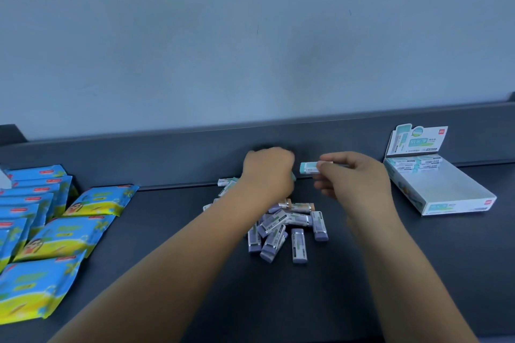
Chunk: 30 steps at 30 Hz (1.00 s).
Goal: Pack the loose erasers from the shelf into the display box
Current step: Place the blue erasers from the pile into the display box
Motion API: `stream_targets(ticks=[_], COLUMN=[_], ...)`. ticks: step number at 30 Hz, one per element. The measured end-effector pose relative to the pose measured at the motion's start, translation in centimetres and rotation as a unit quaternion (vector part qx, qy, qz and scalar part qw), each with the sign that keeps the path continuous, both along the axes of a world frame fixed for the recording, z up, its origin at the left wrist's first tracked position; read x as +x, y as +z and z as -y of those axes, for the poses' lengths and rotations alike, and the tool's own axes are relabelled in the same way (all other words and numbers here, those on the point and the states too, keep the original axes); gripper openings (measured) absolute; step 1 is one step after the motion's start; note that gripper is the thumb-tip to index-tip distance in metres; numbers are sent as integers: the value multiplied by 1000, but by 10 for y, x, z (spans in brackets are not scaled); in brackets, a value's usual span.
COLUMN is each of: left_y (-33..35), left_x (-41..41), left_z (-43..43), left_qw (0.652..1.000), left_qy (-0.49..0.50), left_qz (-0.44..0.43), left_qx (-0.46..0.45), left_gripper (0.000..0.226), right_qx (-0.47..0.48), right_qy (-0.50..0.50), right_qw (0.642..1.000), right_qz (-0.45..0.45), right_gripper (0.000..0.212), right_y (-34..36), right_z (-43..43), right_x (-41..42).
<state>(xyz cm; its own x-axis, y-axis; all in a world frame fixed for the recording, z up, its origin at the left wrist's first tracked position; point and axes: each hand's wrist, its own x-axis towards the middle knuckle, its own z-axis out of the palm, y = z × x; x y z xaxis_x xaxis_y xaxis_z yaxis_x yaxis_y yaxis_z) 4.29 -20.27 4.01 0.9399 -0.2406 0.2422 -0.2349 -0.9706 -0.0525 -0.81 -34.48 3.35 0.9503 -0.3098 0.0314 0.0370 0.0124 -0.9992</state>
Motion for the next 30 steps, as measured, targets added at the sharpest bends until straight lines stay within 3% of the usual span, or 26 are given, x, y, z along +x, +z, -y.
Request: stream_targets(ticks=[3,7,10,13,17,24,30], left_y=[10,18,20,18,10,-1,-7], left_x=[-14,-33,-49,-66,-85,-93,-91], left_z=[-4,-12,-13,-7,9,37,69], left_qw=[986,932,893,857,839,877,890], left_qy=[32,53,59,83,92,45,31], left_qz=[74,39,23,15,38,45,54], left_qx=[-147,-355,-446,-509,-535,-477,-452], left_gripper=[22,21,8,17,20,25,26], right_qx=[46,80,94,86,40,-10,18], right_qy=[-8,-4,-3,11,23,42,75], right_qw=[999,996,995,996,999,999,997], right_qz=[14,26,24,22,21,2,-12], right_gripper=[9,9,9,17,21,24,20], right_y=[1,5,5,7,11,4,7], right_z=[3,3,4,8,20,63,107], right_x=[-2,-5,-8,-12,-17,-23,-30])
